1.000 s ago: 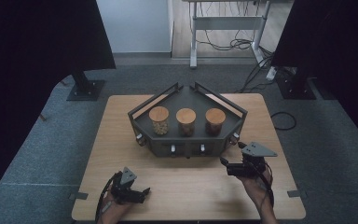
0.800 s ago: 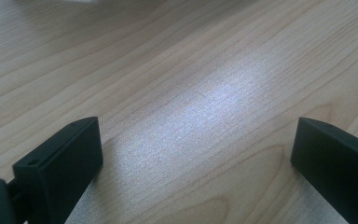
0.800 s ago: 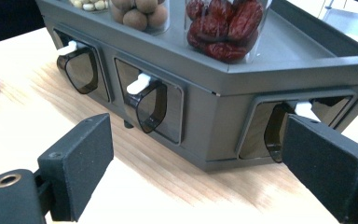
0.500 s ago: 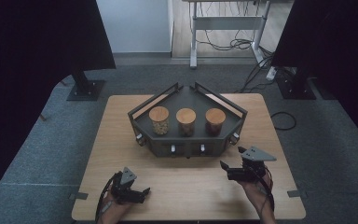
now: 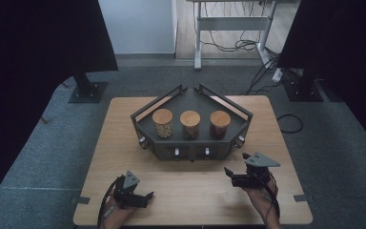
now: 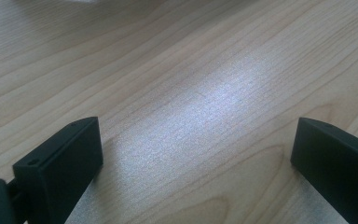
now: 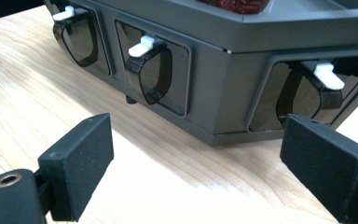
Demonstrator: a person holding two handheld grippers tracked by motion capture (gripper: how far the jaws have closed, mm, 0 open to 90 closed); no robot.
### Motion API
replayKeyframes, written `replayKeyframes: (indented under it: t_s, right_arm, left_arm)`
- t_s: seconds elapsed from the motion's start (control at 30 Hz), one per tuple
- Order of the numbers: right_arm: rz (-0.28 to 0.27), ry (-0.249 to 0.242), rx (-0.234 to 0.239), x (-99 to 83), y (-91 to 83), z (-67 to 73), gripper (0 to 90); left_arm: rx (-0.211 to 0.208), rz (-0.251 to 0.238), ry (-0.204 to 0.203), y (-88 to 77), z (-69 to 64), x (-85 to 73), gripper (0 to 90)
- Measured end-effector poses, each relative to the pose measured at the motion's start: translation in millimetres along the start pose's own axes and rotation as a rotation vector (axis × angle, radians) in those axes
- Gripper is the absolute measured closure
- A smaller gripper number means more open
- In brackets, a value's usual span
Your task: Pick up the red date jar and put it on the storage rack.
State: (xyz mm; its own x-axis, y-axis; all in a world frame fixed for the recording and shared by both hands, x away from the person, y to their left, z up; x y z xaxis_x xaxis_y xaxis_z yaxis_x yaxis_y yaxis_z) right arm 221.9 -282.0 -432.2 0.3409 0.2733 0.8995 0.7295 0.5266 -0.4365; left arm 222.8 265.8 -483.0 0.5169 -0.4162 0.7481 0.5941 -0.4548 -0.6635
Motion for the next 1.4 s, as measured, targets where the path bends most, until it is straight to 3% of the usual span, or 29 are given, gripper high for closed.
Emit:
replayKeyframes:
  t_s: [1.4]
  right_arm:
    - [0.065,0.028,-0.003,-26.3,7.9,-1.0,9.2]
  left_arm:
    - [0.0,-0.001,0.0,0.0,-0.1,-0.2,1.9]
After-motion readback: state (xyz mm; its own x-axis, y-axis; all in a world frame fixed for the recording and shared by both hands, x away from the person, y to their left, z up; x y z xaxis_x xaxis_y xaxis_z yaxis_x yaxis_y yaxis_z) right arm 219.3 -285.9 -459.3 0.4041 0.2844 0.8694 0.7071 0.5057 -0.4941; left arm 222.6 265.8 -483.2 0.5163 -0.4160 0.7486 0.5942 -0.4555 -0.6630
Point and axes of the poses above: each handheld gripper's, and its own axes: y roughly forward along the jaws, x roughly out of its top, z roughly to its left, the point moved 3 cm from there along y, roughly forward along the jaws, and after that the axes turned 2 degrees about -z, right-handed, at the moved point
